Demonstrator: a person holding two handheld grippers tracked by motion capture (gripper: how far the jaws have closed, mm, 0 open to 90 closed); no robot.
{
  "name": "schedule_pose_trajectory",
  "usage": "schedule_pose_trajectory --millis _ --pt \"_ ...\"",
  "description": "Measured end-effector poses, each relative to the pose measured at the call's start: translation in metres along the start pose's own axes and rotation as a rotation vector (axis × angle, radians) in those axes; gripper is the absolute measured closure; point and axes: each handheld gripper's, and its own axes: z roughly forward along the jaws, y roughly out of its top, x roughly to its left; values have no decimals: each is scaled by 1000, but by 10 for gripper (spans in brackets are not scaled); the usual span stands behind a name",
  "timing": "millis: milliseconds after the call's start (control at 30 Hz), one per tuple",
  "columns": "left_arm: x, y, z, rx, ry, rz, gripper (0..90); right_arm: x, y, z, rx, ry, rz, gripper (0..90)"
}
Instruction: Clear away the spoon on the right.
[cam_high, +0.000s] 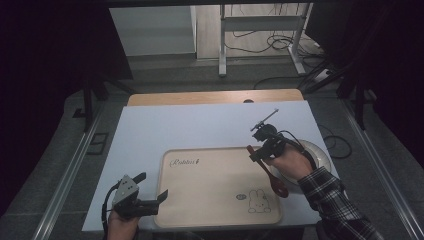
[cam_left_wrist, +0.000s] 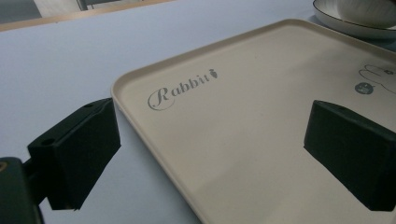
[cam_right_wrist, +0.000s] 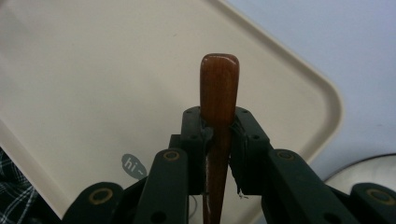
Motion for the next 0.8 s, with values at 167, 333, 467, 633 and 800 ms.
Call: schedule_pose_trajectory --millis 167,333,467,633,800 --pt "0 0 0 1 -1 1 31 5 3 14 20 12 6 767" --pt "0 0 0 0 -2 0 31 9 5 30 29 28 17 766" --pt "0 0 0 -1 -3 0 31 9 4 42 39 36 29 765" --pt "0 0 0 0 -4 0 31 5 -1 55 39 35 33 752" --pt "0 0 0 0 -4 0 31 6 -4 51 2 7 7 638"
